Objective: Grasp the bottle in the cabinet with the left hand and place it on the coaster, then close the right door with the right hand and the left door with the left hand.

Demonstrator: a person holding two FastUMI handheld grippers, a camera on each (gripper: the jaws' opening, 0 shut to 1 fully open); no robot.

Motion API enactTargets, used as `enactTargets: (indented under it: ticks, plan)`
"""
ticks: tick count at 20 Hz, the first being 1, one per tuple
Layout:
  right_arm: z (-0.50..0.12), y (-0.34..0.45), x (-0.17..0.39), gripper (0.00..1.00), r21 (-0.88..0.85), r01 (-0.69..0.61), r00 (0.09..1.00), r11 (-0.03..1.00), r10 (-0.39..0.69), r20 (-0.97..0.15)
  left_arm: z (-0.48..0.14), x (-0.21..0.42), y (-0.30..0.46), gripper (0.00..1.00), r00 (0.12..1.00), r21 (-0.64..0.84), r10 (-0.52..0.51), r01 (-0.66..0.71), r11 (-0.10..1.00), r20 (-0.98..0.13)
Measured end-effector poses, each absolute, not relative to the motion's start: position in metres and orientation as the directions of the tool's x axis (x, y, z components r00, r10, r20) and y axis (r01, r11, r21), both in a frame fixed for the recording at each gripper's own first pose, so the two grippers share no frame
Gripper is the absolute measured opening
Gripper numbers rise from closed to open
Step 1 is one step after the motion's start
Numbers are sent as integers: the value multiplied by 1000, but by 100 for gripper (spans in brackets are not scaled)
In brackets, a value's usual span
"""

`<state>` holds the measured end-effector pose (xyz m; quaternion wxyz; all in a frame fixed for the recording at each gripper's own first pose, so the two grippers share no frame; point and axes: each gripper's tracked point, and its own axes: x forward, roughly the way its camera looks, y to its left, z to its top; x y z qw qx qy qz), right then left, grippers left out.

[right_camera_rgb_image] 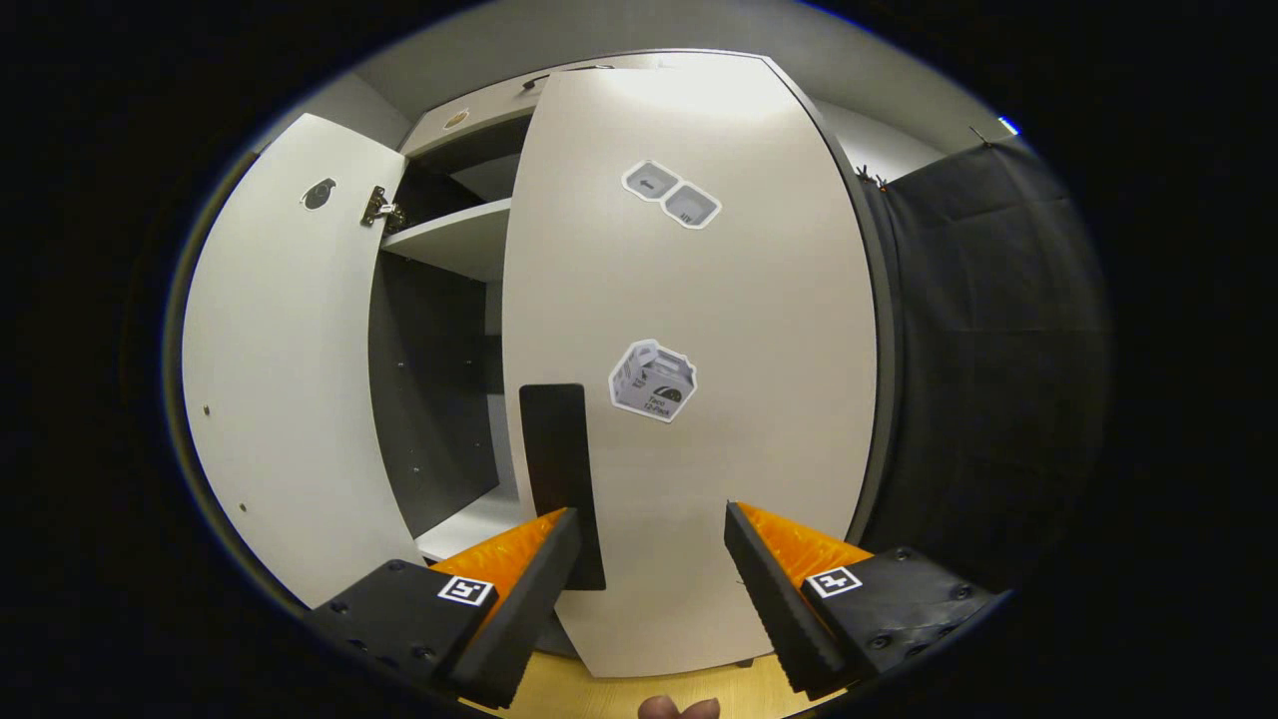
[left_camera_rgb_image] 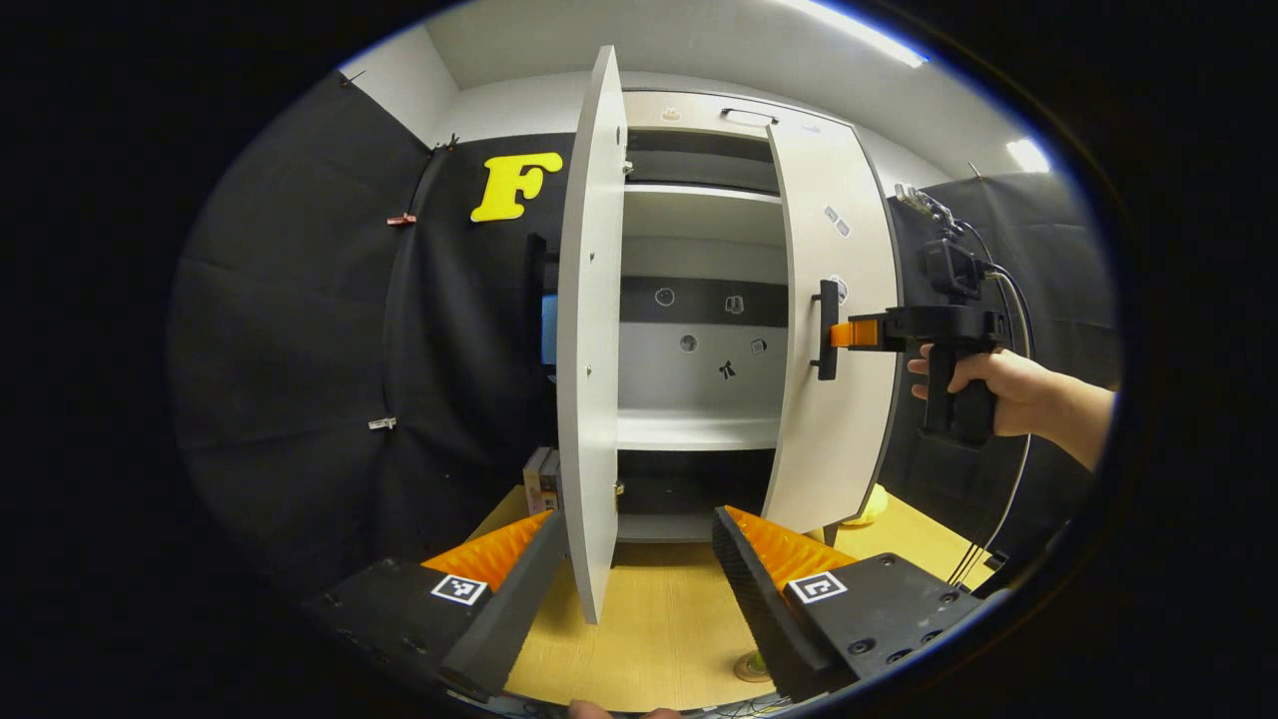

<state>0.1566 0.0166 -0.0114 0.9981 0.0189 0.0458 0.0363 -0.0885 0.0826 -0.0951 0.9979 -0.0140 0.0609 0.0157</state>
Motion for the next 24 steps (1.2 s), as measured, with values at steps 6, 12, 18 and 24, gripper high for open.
enactTargets:
  ticks: [6,12,18,24]
  plan:
    - [-11,17,151,98,43,-36,994,998,40,-98,-78,-68,136,94,989,-31,80,-84,996,-128]
    - [-10,16,112,98,-30,-55,995,998,52,-88,-43,-45,223,94,975,-17,208,-210,978,-74]
    - [-6,20,85,95,-24,-91,991,996,88,-100,-19,5,239,94,976,44,213,-211,977,-41]
    - [-4,11,72,95,-5,-85,990,996,84,-112,-20,5,210,92,987,-14,151,-152,988,-45]
